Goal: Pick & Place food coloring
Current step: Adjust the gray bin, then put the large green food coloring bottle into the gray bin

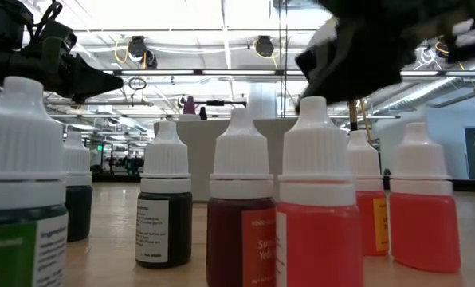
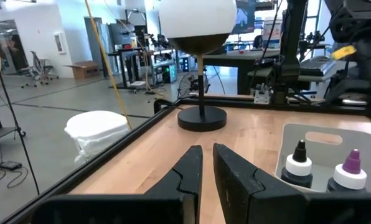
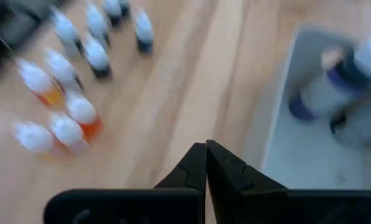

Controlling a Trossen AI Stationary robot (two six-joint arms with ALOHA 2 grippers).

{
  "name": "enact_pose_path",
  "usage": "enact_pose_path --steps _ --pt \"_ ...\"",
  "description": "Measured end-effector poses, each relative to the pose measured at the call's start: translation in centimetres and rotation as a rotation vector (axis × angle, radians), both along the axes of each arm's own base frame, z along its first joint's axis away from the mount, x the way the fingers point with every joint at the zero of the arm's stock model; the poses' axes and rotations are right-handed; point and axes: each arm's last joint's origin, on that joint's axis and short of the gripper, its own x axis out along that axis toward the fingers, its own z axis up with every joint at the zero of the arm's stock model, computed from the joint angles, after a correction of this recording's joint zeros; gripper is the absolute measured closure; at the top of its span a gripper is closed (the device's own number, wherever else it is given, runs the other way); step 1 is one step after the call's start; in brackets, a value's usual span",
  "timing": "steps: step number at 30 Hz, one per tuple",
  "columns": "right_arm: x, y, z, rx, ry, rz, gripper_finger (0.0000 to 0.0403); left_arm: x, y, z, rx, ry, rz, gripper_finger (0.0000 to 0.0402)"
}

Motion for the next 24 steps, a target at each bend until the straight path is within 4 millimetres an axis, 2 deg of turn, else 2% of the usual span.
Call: enact_pose_path --steps 12,24 --pt "-0.26 -0.91 -0.69 -0.018 0.072 -0.115 0.0402 0.00 0.00 -0.01 0.000 0.001 0.000 0.0355" --pt "-0.40 -0.98 -0.58 -0.042 0.080 -0.090 0.0403 0.00 0.00 -0.01 0.000 0.001 0.000 0.0355"
